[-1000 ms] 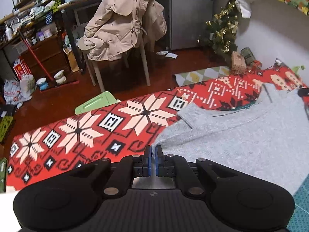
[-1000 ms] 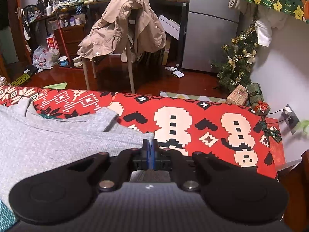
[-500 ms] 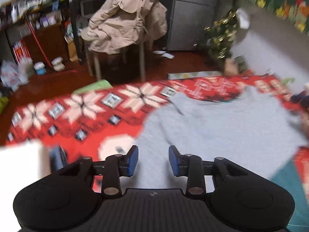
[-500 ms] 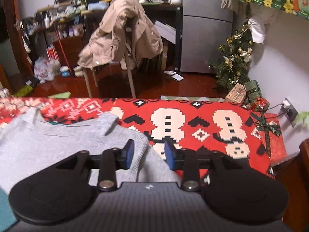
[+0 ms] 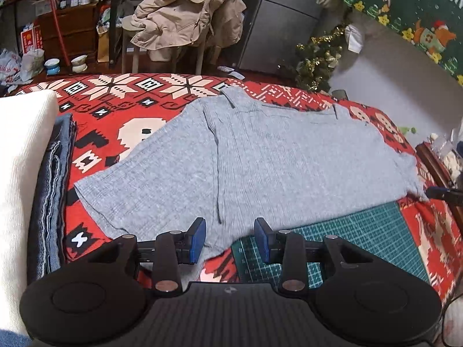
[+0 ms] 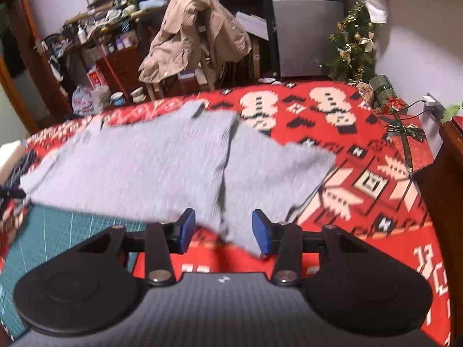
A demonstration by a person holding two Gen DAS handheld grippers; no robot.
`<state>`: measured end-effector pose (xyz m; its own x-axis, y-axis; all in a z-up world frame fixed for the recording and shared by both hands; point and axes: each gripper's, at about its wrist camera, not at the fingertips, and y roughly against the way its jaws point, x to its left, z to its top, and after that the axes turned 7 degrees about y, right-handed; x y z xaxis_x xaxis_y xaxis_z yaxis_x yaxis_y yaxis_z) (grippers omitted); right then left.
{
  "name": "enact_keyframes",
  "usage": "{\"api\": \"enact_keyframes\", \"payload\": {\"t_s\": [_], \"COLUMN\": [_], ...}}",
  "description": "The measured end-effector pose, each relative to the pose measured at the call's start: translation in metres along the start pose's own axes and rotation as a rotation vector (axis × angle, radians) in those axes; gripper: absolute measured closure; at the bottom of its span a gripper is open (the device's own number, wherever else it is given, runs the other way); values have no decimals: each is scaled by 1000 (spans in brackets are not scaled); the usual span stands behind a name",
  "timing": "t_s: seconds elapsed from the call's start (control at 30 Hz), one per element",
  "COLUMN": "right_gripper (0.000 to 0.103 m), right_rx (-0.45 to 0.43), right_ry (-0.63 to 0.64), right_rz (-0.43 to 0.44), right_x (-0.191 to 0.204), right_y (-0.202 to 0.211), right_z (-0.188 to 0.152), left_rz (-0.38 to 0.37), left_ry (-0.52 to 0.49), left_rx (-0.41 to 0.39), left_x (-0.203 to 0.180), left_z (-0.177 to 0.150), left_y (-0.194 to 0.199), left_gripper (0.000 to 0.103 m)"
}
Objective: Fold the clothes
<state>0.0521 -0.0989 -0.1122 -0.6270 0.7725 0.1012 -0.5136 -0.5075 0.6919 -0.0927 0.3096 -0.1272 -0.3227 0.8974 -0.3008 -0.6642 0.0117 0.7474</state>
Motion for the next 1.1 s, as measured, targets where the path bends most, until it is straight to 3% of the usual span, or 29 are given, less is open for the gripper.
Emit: {"api": "enact_keyframes", "payload": {"t_s": [0.1,0.17,0.27,0.37,0.47,0.67,0.7,0.8,0.9,0.93,1.03,1.1], "right_gripper": [64,77,93,101,101,100,100,95,94,92,71,69], "right_rx": [-19,-19,18,31,28,42,44,35,18,9,-19,-14], "right_ry": [1,8,6,10,12,-29,-33,-45,-73,-81,-129,-162], "right_rz": [7,-2,-10,-12,-15,-5,-1,-1,-1,-9,-52,-80], "right_x": [5,7,8,9,6,-10,-11,-12,-18,-21,-35,-42], "right_y": [-4,-9,-23,-26,-11,-10,-12,-12,-4,0,12,15], "right_z": [-5,-6,-6,-7,-10,-14,-14,-15,-17,-17,-19,-21], "left_rz": [21,26,17,31,40,55,59,79,100,117,159,173], "left_ry": [-26,-24,-23,-58,-84,-79,-75,-50,-1,27,111,169], "left_rx": [-10,-6,-4,-37,-54,-9,-9,-39,-60,-61,-58,-47], "left_x": [1,3,6,4,5,8,7,9,19,23,35,42], "left_z": [-3,-4,-6,-8,-11,-14,-14,-15,-15,-15,-15,-17], "left_y": [-4,-7,-10,-2,10,3,3,12,25,28,35,36], "left_gripper": [67,68,96,97,97,93,89,65,63,62,61,60]}}
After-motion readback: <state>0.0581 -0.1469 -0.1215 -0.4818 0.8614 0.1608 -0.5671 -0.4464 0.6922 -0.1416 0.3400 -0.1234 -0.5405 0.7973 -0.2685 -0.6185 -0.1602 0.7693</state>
